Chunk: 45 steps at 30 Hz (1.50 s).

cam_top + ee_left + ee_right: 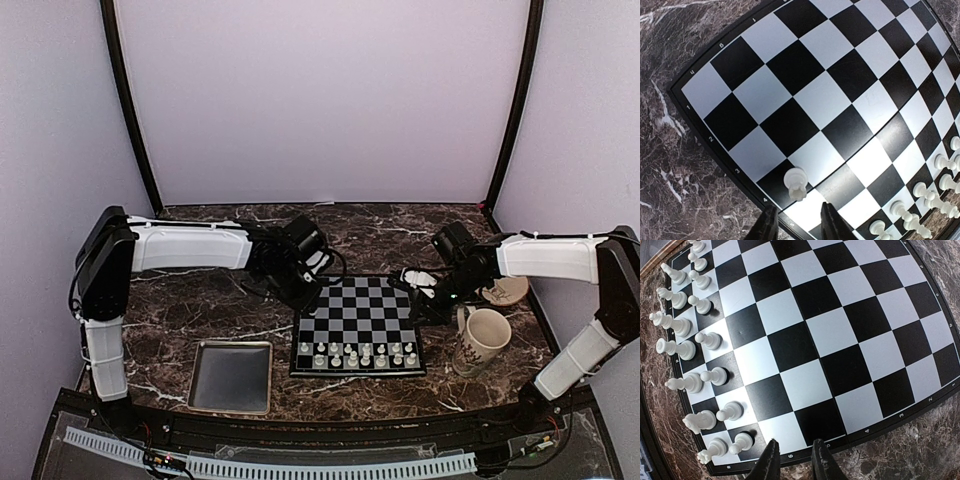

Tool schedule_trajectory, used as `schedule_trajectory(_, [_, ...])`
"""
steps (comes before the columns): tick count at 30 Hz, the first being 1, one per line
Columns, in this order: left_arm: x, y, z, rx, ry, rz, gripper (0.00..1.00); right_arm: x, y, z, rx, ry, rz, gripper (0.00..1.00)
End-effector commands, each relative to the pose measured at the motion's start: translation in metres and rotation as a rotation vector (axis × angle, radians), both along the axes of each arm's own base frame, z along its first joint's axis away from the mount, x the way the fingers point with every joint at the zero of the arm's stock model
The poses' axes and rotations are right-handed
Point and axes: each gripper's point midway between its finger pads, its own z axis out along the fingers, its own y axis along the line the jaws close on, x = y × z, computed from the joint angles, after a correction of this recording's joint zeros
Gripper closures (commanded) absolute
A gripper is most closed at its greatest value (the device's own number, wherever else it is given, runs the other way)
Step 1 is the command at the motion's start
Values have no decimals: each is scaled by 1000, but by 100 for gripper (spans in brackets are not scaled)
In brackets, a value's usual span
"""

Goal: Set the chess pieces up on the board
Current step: Pick up the rook from the chessboard.

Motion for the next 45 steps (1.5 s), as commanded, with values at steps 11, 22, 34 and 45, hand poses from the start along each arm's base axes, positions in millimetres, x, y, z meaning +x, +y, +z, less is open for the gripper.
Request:
schedule_trajectory(11, [12,-1,-4,20,39,16,74,4,-3,1,-4,-18,-10,76])
schedule_trajectory(22, [16,-5,-15,12,54,15,79,4,-4,-1,-11,-19,-9,76])
schedule_trajectory(34, [19,-14,-12,-28,46,11,78,4,-5,-1,-14,-18,-10,76])
schedule_trajectory(45, [21,-14,-13,-30,42,17,87,4,-5,-1,-14,-20,-11,76])
